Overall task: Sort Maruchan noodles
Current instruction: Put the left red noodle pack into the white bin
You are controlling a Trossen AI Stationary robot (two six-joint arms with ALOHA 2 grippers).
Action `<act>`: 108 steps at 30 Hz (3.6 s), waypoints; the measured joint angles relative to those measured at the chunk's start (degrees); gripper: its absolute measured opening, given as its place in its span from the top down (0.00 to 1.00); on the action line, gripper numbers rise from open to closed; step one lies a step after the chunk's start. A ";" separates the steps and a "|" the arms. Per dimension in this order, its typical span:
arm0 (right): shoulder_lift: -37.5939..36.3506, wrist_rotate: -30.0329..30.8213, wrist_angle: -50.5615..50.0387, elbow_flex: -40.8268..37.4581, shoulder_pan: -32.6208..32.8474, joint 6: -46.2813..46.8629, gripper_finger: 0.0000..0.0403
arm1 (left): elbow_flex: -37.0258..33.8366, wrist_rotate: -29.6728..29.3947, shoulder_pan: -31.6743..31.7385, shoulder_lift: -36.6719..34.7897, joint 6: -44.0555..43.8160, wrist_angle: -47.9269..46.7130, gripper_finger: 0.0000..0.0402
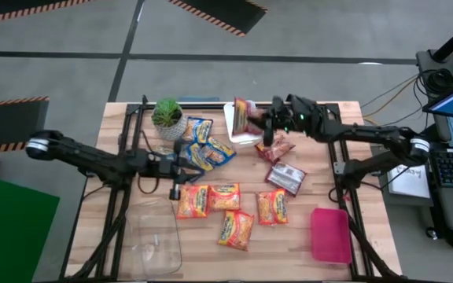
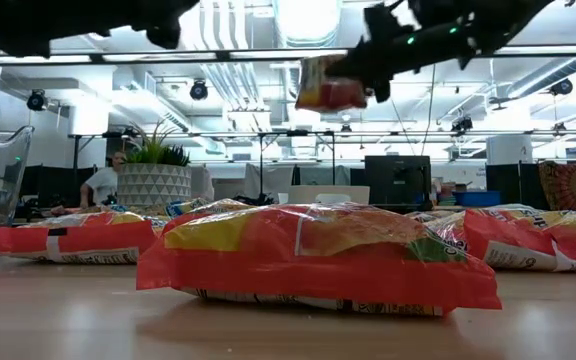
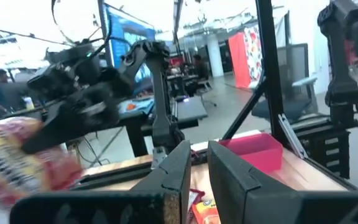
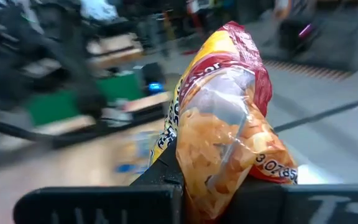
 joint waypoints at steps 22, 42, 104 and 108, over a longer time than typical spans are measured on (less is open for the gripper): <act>27.92 -1.02 1.16 13.45 -9.35 -26.21 0.94 | 0.01 -0.08 -0.09 -7.82 -12.75 -2.72 0.90; 33.03 3.39 -5.64 19.35 -9.74 -28.51 0.94 | 0.01 -0.03 -0.09 -7.58 -12.75 -5.05 0.90; 33.01 7.70 -27.98 28.69 -9.85 -22.78 0.70 | 0.05 -0.03 -0.08 -7.49 -12.11 -4.50 0.90; 33.01 7.69 -30.23 30.49 -9.85 -22.65 0.72 | 0.05 -0.03 -0.07 -7.49 -12.25 -4.50 0.90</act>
